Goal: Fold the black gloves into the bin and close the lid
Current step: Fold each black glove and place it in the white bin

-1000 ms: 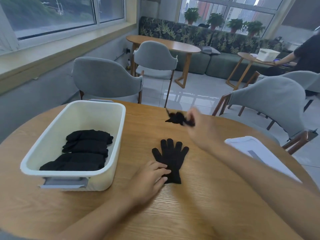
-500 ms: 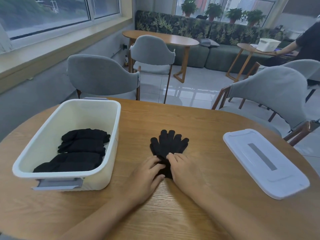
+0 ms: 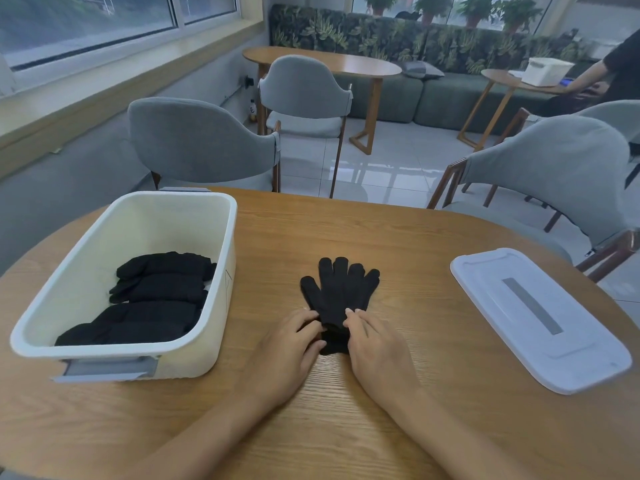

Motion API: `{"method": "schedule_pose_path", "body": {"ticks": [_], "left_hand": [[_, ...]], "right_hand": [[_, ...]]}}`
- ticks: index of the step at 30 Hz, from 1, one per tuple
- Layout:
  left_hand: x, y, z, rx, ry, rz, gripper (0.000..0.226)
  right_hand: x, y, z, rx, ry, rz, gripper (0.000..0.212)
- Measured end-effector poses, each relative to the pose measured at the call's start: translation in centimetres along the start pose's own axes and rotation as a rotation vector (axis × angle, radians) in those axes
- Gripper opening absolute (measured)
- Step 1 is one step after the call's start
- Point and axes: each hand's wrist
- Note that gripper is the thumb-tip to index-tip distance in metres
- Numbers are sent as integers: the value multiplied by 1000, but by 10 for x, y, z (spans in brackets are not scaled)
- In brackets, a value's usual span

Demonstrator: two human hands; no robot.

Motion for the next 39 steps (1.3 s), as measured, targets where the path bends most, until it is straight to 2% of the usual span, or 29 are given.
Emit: {"method": "schedule_pose_path", "body": {"ticks": [8, 20, 32, 36, 39], "left_hand": [[-2, -1, -1, 3, 7, -11, 18], [-5, -3, 0, 7, 13, -10, 26], [-6, -5, -1, -10, 21, 11, 23], [-6, -4, 0, 11, 5, 33, 26], [-5, -6, -3, -55, -139, 194, 25]], "right_hand": [[-1, -4, 5, -27, -32, 27, 31], [3, -7, 9, -30, -32, 83, 20], [2, -3, 12, 5, -45, 69, 23], [4, -10, 11, 96, -21, 23, 28], [4, -16, 10, 182, 15, -27, 28]]}}
Point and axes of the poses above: each hand's wrist, its own z-axis away from the middle knuckle, its own y-axis out of the palm, x = y × z, and after that the axes turned 3 degrees about -y, right-handed
